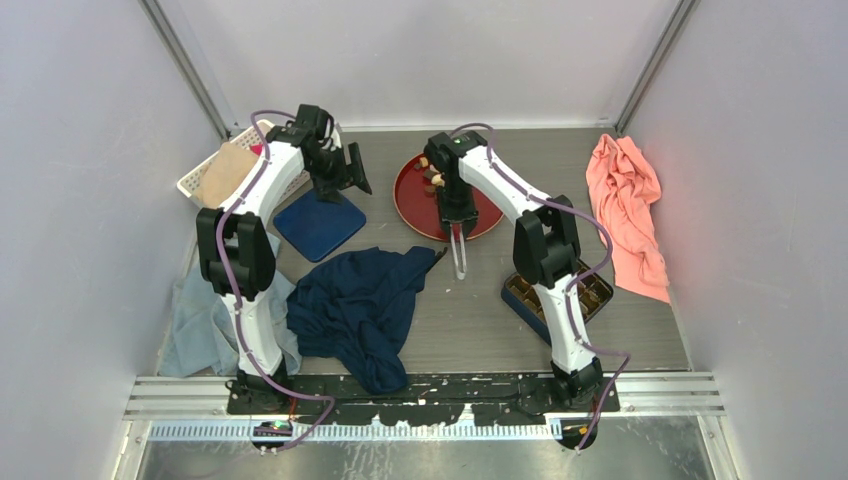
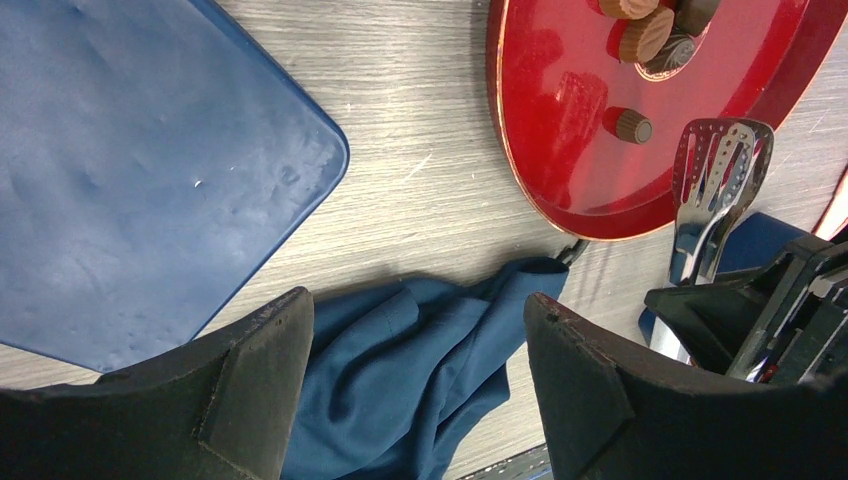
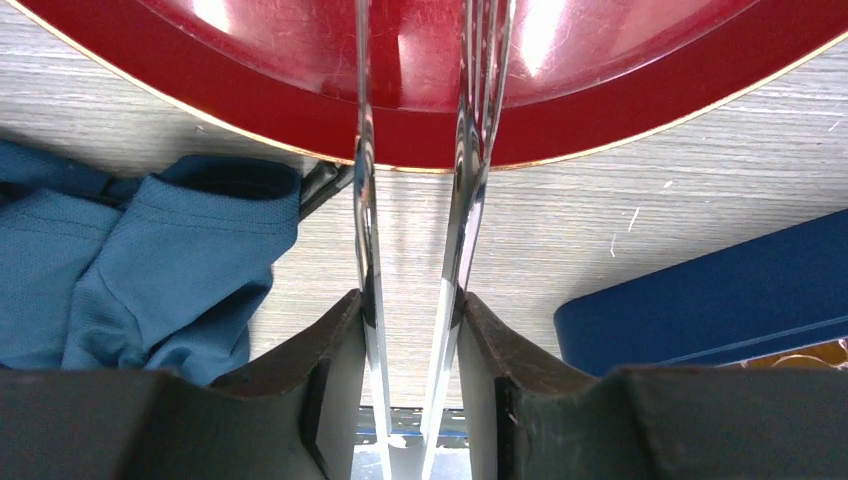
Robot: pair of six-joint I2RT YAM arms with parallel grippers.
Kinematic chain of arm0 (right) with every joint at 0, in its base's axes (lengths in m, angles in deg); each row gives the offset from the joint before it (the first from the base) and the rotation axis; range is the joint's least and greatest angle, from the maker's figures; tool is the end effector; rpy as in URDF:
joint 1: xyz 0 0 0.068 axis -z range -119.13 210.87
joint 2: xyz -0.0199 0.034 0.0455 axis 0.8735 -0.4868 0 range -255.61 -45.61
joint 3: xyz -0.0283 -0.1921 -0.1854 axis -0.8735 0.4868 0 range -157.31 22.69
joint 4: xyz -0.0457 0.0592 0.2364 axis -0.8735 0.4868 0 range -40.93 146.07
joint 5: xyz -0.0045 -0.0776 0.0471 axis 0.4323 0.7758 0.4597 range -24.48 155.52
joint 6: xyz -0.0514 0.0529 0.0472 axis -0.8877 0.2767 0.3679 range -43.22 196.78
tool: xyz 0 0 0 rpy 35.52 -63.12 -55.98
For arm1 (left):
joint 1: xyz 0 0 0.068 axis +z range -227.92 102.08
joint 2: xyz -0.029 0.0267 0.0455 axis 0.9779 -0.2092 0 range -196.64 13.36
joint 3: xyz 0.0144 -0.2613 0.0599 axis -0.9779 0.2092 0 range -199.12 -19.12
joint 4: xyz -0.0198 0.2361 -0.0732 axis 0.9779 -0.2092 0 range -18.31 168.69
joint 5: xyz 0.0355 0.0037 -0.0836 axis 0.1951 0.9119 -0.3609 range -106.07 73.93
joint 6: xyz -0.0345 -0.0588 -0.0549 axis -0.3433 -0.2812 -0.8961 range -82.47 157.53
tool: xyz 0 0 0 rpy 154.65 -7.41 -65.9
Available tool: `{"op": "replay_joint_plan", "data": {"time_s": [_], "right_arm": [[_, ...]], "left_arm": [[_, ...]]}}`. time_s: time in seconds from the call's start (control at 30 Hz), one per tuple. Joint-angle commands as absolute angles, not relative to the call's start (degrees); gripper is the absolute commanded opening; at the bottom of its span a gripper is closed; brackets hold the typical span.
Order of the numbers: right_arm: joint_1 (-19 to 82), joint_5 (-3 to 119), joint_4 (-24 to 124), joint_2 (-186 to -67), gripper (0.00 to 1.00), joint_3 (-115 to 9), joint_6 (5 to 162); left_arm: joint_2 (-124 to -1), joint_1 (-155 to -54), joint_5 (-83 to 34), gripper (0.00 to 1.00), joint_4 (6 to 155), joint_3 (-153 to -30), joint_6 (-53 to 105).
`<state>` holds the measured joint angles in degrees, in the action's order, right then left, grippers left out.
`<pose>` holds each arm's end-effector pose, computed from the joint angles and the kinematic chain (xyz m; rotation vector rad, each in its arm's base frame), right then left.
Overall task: Pack the chocolate
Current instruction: Pick up the fake chocolate from the plate.
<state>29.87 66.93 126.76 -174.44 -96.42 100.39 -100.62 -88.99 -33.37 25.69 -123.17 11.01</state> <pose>0.3669 0.2183 0.1844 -0.1983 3.0840 -0.0017 0.4178 -0.1052 0.2382 -0.2677 2.7165 -0.6045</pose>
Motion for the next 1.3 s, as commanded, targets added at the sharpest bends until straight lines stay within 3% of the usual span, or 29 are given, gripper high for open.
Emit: {"op": "replay_joint_plan", "data": {"time_s": [0.0, 0.73, 1.03, 1.27], "right_arm": [[29.6, 66.3, 128.3, -174.6, 0.44, -101.5, 99.1], [29.6, 61.8, 129.2, -180.2, 0.50, -102.4, 96.7], [29.6, 61.6, 129.1, -180.4, 0.47, -101.1, 96.6], [29.6, 62.5, 129.2, -180.0, 0.39, -101.5, 96.5]], "left_arm": [[-97.6, -88.5, -34.8, 0.77, 27.4, -123.1, 11.3], [-98.8, -88.5, -33.8, 0.77, 27.6, -124.7, 10.3], [-98.8, -88.5, -33.3, 0.77, 27.4, -124.6, 10.1], [-98.6, -88.5, -33.5, 0.78, 27.4, -124.4, 10.1]]}}
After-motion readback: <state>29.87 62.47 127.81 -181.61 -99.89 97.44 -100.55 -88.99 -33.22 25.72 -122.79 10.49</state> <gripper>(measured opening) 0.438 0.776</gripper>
